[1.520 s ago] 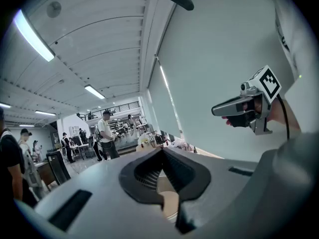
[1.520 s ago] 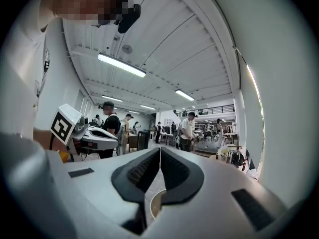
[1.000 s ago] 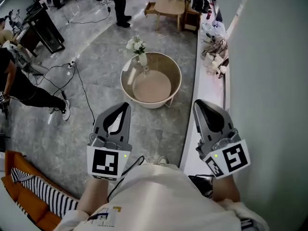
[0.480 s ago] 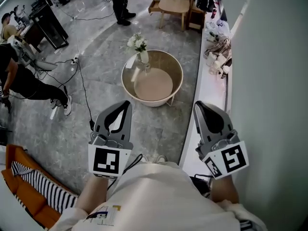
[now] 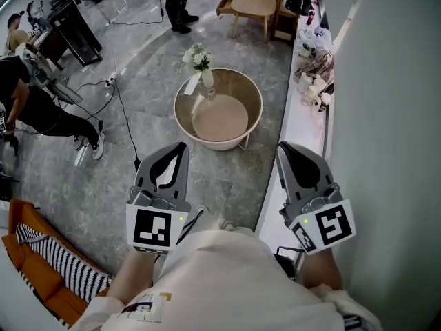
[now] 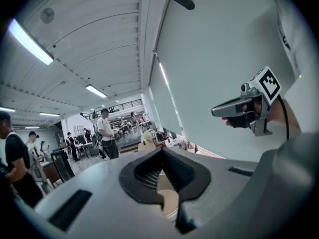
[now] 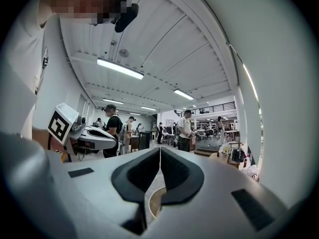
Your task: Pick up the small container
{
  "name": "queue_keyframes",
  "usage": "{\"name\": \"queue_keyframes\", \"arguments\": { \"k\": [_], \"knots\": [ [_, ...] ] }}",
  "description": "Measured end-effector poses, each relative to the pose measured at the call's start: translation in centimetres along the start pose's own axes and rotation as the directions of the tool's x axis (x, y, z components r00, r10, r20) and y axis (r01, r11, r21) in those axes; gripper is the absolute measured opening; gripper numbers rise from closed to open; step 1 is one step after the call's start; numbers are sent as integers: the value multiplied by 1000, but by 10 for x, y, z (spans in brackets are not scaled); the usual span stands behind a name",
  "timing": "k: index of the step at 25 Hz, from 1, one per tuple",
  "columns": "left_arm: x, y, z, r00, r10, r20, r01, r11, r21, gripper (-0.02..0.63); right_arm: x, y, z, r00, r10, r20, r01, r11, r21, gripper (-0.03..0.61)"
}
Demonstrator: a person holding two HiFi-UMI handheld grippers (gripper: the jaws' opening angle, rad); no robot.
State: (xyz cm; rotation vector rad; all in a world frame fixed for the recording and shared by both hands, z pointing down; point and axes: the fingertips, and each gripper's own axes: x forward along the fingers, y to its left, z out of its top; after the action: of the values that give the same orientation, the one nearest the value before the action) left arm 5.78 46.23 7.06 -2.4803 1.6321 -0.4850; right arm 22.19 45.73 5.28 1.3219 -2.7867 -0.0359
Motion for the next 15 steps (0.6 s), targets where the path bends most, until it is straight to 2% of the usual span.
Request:
{"name": "queue_keyframes", "arguments": {
  "k": [15],
  "knots": [
    [39, -2, -23, 999, -42, -12, 42, 999, 6, 8, 23, -14, -24, 1000, -12, -17, 11, 1000, -11, 11]
  ]
}}
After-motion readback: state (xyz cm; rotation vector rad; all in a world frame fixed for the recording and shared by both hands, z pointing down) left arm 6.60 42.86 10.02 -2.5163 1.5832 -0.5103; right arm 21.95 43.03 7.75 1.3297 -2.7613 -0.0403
